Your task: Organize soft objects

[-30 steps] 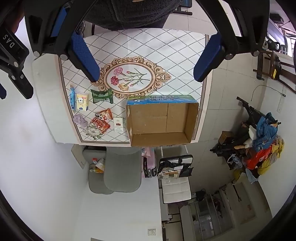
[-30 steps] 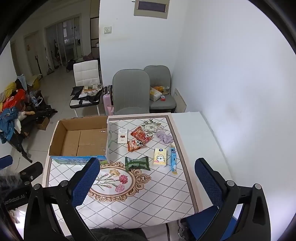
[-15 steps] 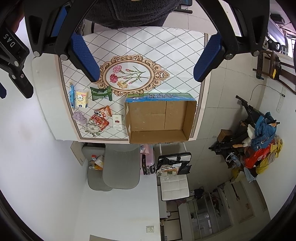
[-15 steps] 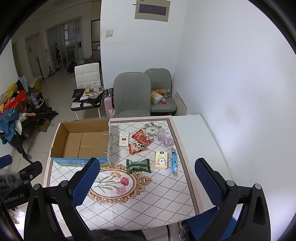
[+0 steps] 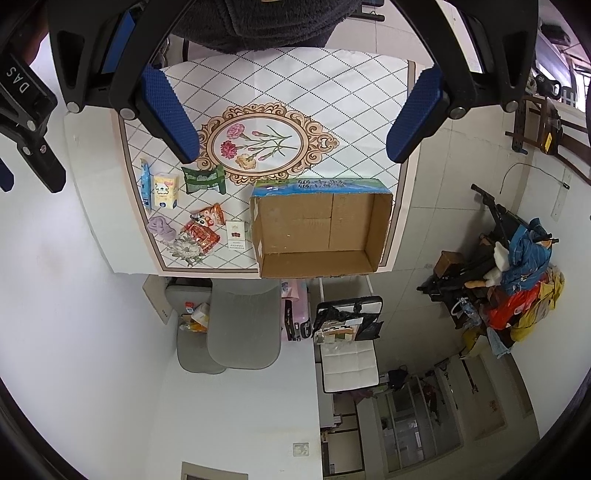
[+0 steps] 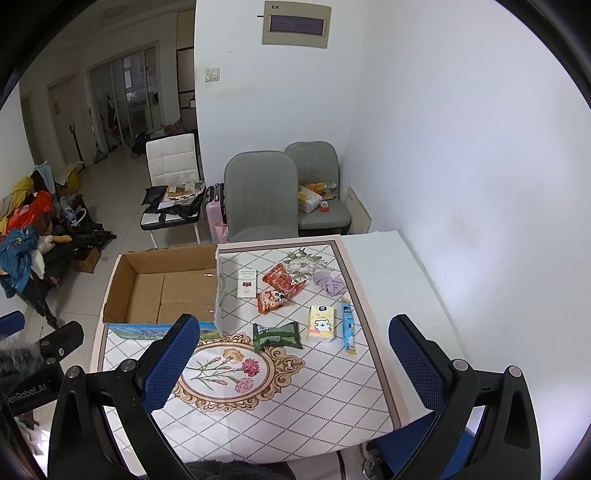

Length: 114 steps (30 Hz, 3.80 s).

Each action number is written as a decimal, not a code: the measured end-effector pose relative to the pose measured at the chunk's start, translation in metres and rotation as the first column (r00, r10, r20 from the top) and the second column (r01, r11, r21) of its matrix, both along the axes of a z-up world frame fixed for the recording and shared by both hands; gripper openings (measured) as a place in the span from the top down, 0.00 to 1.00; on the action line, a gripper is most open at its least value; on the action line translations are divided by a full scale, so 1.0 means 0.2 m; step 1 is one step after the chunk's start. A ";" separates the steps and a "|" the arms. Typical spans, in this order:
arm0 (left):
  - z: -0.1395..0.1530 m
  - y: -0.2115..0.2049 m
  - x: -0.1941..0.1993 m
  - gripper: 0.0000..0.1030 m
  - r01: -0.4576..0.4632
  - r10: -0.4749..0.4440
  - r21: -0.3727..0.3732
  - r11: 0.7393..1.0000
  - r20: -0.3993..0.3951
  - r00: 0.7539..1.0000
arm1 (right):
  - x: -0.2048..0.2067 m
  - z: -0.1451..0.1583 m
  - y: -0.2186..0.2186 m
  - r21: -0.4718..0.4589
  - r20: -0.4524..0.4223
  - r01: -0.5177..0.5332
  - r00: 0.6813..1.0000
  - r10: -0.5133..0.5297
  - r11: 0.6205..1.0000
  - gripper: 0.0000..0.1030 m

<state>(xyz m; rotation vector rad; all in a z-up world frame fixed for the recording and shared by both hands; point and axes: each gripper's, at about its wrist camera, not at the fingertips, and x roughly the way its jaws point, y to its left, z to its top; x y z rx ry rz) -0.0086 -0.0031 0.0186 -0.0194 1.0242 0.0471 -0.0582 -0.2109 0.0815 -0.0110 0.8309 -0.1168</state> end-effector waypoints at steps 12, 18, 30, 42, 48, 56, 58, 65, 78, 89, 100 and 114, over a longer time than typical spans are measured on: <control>0.00 0.00 0.01 0.00 0.007 -0.007 0.002 1.000 0.000 1.000 | 0.01 -0.01 -0.01 0.014 0.001 0.009 1.000 -0.009 1.000 0.00; 0.00 -0.01 0.02 0.00 0.005 -0.005 0.002 1.000 0.001 1.000 | 0.02 -0.02 -0.01 0.020 -0.009 0.005 1.000 -0.005 1.000 0.00; 0.00 0.00 0.03 0.00 0.004 -0.004 0.002 1.000 0.000 1.000 | 0.01 -0.03 0.00 0.018 -0.007 -0.001 1.000 0.001 1.000 0.00; 0.00 -0.02 0.02 0.00 0.014 -0.014 0.012 1.000 0.008 1.000 | 0.01 -0.04 -0.03 0.033 0.000 0.004 1.000 -0.004 0.999 0.00; 0.01 -0.04 0.02 0.00 0.017 -0.017 0.011 1.000 0.008 1.000 | 0.01 -0.04 -0.03 0.042 0.000 0.005 1.000 -0.005 0.999 0.00; -0.03 -0.13 0.13 0.00 0.059 -0.059 0.014 0.998 -0.001 0.998 | 0.11 -0.10 -0.19 0.105 -0.043 0.063 0.997 -0.059 0.992 0.00; -0.07 -0.18 0.22 0.00 0.087 -0.087 0.009 0.996 -0.006 0.996 | 0.18 -0.16 -0.28 0.109 -0.071 0.102 0.993 -0.095 0.989 0.00; -0.47 -0.53 0.73 0.00 0.263 -0.256 0.021 0.965 -0.162 0.953 | 0.55 -0.58 -0.67 0.137 -0.219 0.206 0.960 -0.173 0.969 0.00; -1.61 -0.98 1.28 0.00 0.506 -0.395 0.039 0.862 -0.574 0.717 | 1.32 -2.07 -0.93 0.345 -0.648 0.305 0.761 -0.010 0.887 0.01; -1.89 -1.14 1.24 0.00 0.749 -0.554 0.025 0.662 -0.656 0.512 | 1.36 -2.48 -0.91 0.359 -0.766 0.386 0.642 0.032 0.850 0.35; -2.22 -1.30 1.25 0.46 0.818 -0.535 -0.002 0.575 -0.757 0.374 | 1.10 -2.50 -0.96 0.327 -0.793 0.408 0.608 0.013 0.853 0.34; -2.32 -1.05 1.44 0.51 0.309 -0.340 -0.200 0.930 -0.787 0.515 | 1.20 -2.56 -0.88 0.298 -0.807 0.449 0.590 -0.029 0.842 0.34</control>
